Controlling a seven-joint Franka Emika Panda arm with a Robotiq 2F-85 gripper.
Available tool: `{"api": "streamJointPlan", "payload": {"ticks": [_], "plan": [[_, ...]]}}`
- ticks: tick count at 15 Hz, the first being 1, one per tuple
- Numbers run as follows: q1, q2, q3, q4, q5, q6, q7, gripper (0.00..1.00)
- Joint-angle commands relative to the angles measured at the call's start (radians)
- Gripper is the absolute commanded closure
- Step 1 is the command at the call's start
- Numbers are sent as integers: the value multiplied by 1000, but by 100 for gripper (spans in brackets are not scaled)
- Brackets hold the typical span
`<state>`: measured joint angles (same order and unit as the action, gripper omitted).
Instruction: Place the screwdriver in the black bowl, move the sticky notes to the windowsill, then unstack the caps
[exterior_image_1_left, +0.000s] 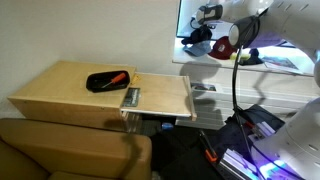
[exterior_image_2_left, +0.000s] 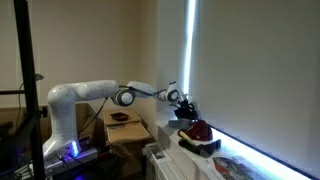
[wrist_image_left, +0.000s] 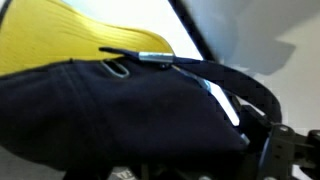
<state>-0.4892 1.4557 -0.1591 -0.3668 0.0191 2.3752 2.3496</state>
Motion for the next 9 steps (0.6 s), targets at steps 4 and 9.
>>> {"api": "streamJointPlan", "payload": {"ticks": [4, 9], "plan": [[33, -21, 13, -16, -6, -21, -234, 0], [7, -20, 12, -6, 3, 42, -282, 26]]}}
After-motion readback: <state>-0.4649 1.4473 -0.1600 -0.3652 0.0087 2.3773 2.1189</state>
